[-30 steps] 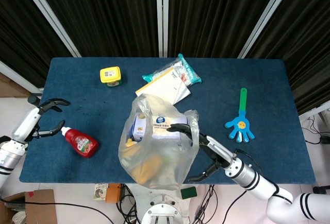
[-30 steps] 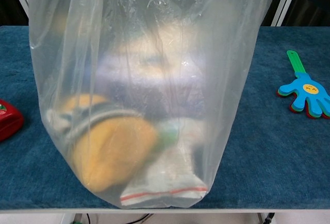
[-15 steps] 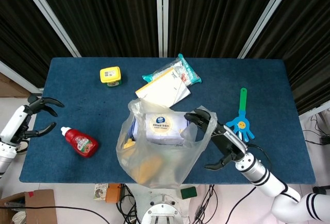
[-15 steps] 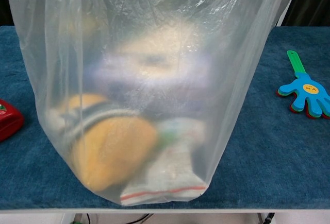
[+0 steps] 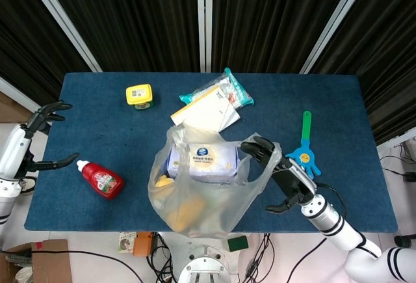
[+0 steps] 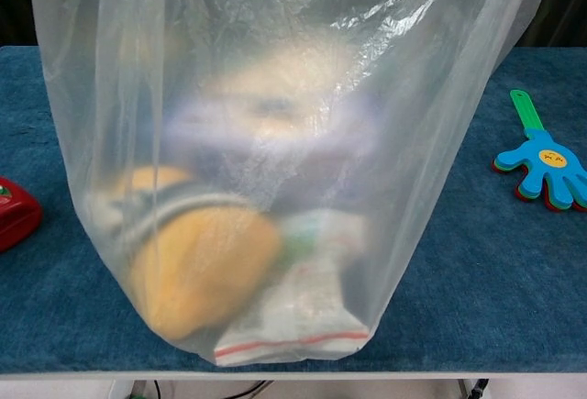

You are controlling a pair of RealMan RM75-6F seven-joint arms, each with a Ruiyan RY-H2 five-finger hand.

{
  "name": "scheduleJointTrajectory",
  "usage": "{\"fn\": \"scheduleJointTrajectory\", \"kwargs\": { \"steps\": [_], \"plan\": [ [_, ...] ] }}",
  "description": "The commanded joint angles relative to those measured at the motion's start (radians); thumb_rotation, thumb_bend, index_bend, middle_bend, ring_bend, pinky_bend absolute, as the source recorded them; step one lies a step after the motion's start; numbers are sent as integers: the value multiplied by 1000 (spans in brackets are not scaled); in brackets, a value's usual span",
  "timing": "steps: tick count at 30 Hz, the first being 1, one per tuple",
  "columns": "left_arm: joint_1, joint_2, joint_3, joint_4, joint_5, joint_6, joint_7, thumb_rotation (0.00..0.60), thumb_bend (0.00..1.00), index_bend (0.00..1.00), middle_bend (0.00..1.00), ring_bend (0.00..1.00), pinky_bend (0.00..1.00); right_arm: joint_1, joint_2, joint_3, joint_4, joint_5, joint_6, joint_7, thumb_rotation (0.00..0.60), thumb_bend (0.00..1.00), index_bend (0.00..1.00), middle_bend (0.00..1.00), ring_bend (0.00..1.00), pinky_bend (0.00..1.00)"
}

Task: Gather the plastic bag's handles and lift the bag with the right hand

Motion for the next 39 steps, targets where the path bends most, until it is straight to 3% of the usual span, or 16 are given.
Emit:
{"fn": "scheduleJointTrajectory", "kwargs": {
  "steps": [1, 4, 12, 21, 30, 39],
  "plan": [
    [-9, -59, -60, -41, 52, 84, 210, 600, 95, 53, 127, 96, 258, 0, -9, 1, 6, 1, -4, -1, 600, 70, 46, 75, 0, 30],
    [-29, -85, -88, -71, 64, 91, 297, 600, 92, 51, 127, 96, 255, 0, -19, 2, 12, 1, -8, 1, 600, 70, 46, 75, 0, 30],
    [-109, -135, -115, -163, 88, -4, 453, 600, 78, 51, 120, 84, 237, 2, -28, 9, 15, -3, -9, 2, 600, 70, 46, 74, 0, 30],
    [-183, -230, -160, -178, 66, -60, 580, 600, 64, 51, 120, 84, 228, 8, -25, 17, 7, -6, -13, 1, 600, 70, 46, 74, 0, 30],
    [-245, -274, -163, -216, 32, -152, 589, 600, 52, 51, 120, 74, 220, 9, -28, 20, 17, -6, -13, 3, 600, 73, 46, 73, 0, 30],
    [-319, -349, -223, -226, -88, -222, 622, 600, 42, 50, 120, 74, 217, 13, -34, 22, 30, -3, -15, 22, 600, 76, 46, 73, 0, 30]
  ]
}}
